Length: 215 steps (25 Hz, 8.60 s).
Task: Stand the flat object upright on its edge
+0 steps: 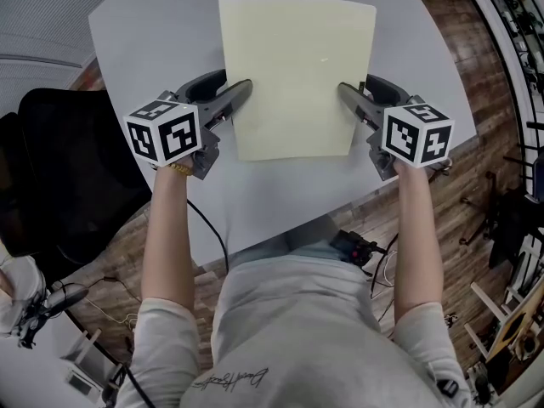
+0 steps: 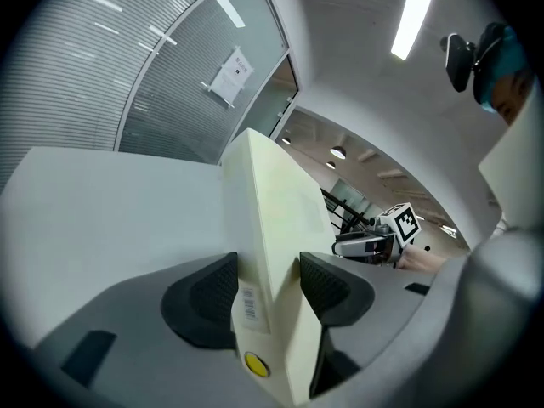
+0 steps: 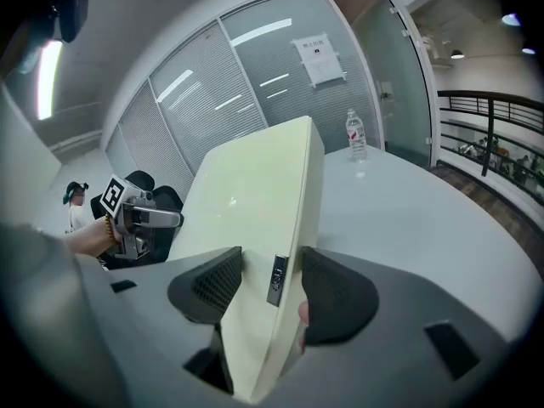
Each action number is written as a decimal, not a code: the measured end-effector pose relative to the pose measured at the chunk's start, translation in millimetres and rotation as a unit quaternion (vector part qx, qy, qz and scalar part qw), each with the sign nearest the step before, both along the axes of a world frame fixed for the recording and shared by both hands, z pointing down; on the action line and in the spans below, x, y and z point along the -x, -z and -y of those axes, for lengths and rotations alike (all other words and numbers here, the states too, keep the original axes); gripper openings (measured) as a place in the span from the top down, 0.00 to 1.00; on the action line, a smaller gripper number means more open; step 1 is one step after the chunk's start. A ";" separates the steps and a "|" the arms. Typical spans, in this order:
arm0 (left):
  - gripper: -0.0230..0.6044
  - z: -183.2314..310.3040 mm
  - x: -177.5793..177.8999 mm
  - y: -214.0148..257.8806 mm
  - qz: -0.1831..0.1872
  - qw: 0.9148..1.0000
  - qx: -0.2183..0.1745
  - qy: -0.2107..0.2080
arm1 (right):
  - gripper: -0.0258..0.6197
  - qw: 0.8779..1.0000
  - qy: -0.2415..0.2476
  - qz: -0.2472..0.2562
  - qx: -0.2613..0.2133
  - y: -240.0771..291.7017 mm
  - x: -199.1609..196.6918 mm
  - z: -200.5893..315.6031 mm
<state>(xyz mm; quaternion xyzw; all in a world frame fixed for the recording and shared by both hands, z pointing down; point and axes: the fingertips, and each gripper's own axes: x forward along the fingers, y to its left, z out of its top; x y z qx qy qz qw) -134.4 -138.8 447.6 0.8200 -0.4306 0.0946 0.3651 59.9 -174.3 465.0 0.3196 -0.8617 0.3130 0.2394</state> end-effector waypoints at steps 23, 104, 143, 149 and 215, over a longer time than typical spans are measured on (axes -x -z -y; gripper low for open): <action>0.59 22.9 5.4 45.5 0.068 0.987 -0.145 0.024 | 0.60 0.988 -0.005 0.004 -0.153 51.4 6.1 31.0; 0.58 19.6 8.1 11.6 0.218 0.954 -0.205 0.023 | 0.60 0.971 0.007 0.003 -0.240 25.0 14.6 32.6; 0.49 5.7 9.3 26.0 0.192 0.965 -0.179 0.013 | 0.52 0.973 0.054 -0.011 -0.225 25.7 5.5 15.1; 0.51 -6.9 2.1 35.9 0.185 0.965 -0.185 0.012 | 0.52 0.972 0.062 -0.022 -0.225 27.6 4.5 -4.6; 0.94 -97.6 -57.6 68.7 0.172 0.962 -0.201 0.063 | 0.92 0.980 0.101 0.003 -0.170 47.2 44.7 -123.2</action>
